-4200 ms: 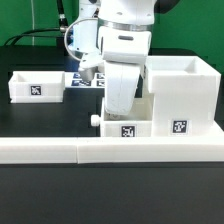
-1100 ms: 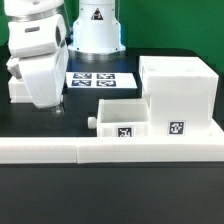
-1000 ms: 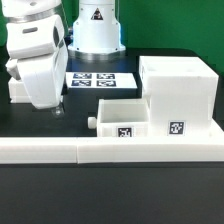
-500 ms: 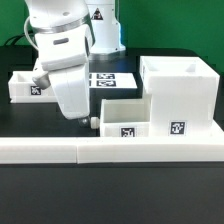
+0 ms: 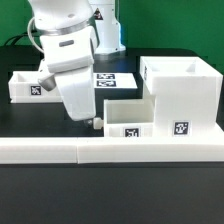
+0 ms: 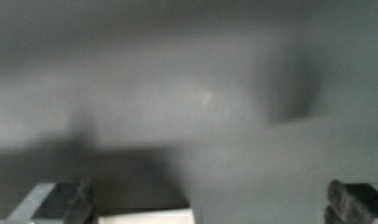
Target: Assemble drawer
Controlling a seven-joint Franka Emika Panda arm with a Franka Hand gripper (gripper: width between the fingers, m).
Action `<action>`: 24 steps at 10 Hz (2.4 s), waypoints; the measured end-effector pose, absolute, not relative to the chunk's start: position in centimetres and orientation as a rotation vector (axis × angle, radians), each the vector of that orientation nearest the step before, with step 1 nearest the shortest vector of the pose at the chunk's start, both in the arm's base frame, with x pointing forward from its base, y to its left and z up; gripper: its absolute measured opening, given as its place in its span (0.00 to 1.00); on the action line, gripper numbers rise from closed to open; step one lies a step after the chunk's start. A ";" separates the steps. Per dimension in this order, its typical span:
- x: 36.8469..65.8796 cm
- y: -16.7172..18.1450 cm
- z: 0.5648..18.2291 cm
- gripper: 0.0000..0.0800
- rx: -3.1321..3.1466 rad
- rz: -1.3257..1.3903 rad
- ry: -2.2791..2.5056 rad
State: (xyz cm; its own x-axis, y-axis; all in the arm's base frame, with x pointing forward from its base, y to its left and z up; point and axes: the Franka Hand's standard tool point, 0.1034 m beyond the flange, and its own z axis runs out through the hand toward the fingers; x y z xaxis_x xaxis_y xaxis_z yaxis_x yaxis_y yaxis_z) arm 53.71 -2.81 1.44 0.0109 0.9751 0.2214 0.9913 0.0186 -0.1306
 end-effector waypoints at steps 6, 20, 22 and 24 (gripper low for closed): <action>53.7 -1.1 1.4 0.81 -2.063 -0.089 -2.003; 53.2 -4.0 1.2 0.81 -2.137 -0.052 -1.936; 53.1 -4.0 1.1 0.81 -2.135 -0.051 -1.936; 53.3 -4.4 1.0 0.81 -2.042 -0.077 -2.037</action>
Offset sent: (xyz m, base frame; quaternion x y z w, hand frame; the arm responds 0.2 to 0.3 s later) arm 0.0031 0.0271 -0.0041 0.0011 0.0156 0.0501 0.9986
